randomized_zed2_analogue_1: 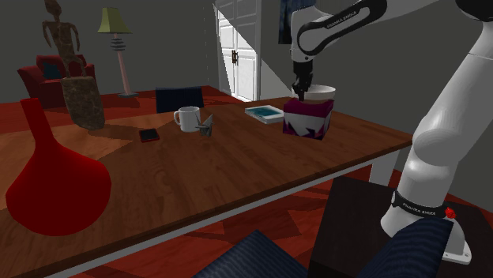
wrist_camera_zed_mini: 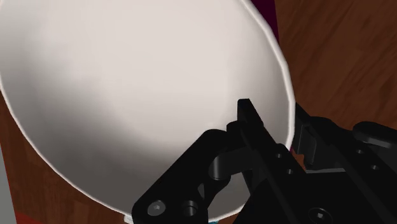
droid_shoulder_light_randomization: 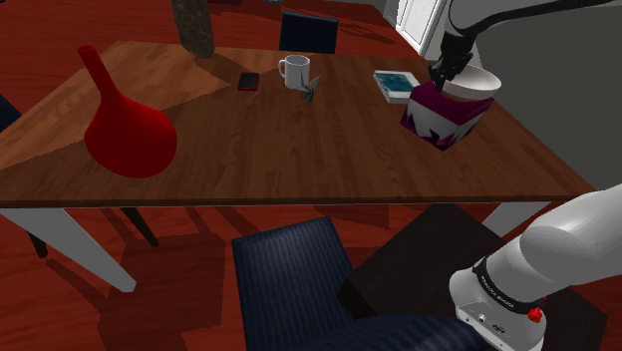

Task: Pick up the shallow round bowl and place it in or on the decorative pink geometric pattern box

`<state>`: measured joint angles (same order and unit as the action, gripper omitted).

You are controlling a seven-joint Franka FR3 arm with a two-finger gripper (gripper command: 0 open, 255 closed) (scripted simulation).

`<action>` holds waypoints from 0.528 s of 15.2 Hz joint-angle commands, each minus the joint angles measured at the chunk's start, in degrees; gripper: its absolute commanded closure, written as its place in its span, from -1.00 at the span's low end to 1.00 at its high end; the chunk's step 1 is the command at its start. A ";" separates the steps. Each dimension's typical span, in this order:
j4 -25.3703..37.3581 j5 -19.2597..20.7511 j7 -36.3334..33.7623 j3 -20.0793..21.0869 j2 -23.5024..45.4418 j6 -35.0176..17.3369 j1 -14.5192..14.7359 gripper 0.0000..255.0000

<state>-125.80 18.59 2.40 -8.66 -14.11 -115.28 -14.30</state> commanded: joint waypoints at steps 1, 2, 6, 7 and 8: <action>-0.14 0.00 0.02 -0.05 0.17 -0.04 -0.03 -1.00; -0.08 -0.02 0.01 -0.04 0.19 -0.01 -0.02 -1.00; -0.10 -0.01 0.03 -0.05 0.19 -0.02 -0.03 -1.00; 1.23 -0.26 0.12 0.29 -0.35 1.90 0.19 -1.00; 2.64 -0.50 0.20 0.64 -0.80 3.82 0.41 -1.00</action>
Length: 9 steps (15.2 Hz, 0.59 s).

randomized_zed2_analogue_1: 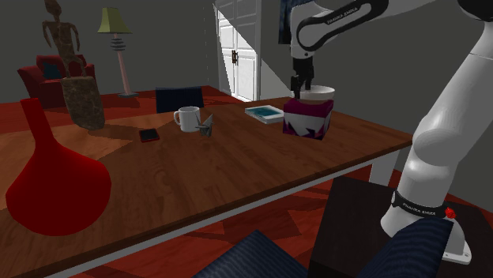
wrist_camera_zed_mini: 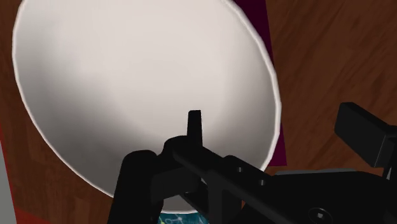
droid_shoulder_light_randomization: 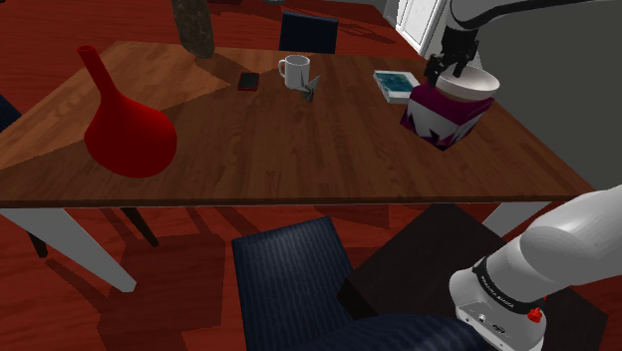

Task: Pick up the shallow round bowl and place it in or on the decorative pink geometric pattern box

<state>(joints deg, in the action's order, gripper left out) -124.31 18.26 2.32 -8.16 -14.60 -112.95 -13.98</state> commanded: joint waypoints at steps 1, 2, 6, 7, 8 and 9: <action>2.63 -0.40 0.37 0.47 -0.68 3.40 0.29 -1.00; 3.85 -0.58 0.43 0.74 -0.92 4.91 0.45 -1.00; 3.85 -0.58 0.44 0.74 -0.92 4.91 0.44 -1.00; 3.85 -0.58 0.44 0.74 -0.92 4.91 0.44 -1.00; 3.85 -0.58 0.44 0.74 -0.92 4.91 0.44 -1.00; 3.85 -0.58 0.44 0.74 -0.92 4.91 0.44 -1.00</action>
<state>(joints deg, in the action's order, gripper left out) -120.47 17.68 2.76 -7.41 -15.52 -108.06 -13.54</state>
